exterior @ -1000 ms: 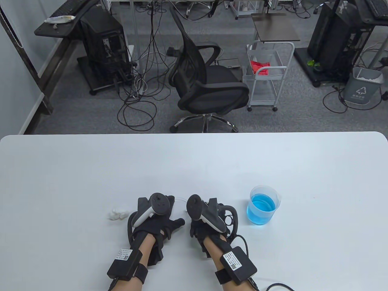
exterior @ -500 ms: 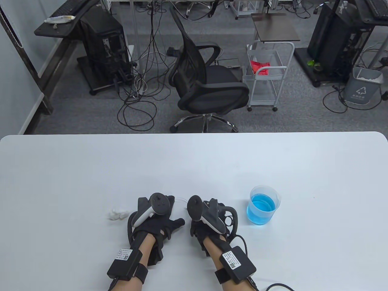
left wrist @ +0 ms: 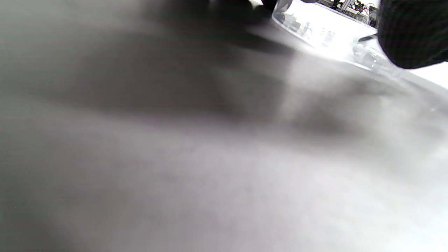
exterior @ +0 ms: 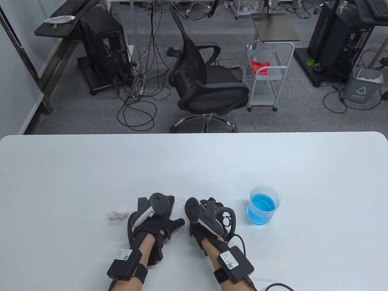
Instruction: Dip tweezers-held cotton tuft into dye solution and dot onto culture dish
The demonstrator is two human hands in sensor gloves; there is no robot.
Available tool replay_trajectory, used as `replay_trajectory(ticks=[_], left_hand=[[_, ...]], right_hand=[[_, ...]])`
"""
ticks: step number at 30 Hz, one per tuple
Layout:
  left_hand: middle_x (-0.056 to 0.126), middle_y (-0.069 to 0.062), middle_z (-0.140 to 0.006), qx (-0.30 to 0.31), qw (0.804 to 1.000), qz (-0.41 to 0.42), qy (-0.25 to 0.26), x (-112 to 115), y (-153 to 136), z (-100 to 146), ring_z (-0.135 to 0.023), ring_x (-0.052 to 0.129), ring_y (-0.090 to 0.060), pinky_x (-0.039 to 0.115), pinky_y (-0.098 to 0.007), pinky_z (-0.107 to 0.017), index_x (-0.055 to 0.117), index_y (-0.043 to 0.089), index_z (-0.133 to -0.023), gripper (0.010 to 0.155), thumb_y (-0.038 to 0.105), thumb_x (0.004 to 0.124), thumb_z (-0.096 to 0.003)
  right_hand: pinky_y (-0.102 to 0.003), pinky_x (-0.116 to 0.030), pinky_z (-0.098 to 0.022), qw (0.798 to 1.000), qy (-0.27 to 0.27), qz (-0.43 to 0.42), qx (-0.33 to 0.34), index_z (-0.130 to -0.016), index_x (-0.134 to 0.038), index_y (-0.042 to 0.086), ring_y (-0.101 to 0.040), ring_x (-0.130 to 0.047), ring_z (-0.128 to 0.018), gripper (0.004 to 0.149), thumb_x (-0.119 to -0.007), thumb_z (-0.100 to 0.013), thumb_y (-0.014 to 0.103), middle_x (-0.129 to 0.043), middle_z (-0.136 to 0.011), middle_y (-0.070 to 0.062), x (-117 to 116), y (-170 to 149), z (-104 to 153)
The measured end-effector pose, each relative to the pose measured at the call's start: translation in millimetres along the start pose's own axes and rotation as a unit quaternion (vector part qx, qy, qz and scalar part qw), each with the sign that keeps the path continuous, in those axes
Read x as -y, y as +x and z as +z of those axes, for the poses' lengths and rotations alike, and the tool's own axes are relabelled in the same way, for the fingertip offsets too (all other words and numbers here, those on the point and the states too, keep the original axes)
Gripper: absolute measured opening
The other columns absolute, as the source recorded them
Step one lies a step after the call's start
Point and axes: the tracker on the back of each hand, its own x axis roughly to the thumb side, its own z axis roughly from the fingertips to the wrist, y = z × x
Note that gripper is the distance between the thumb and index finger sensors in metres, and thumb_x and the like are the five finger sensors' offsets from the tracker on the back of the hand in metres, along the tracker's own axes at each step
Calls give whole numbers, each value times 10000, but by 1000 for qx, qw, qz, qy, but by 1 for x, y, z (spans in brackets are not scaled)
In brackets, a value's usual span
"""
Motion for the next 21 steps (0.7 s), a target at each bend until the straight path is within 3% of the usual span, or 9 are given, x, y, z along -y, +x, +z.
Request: replay_trajectory(ticks=[21], left_hand=[[111,112,-1188,0,1000,0,0,0,0,0,-1160,102,-213,208,-449,-810,120,392,-1113,943,750,679,-444]], right_hand=[[-573,-672,-571,1000,-20,6,5,-733,-963,205,-236,-924,-634,335,-870,-421,283,-954,-489,-3,-3,9,-3]])
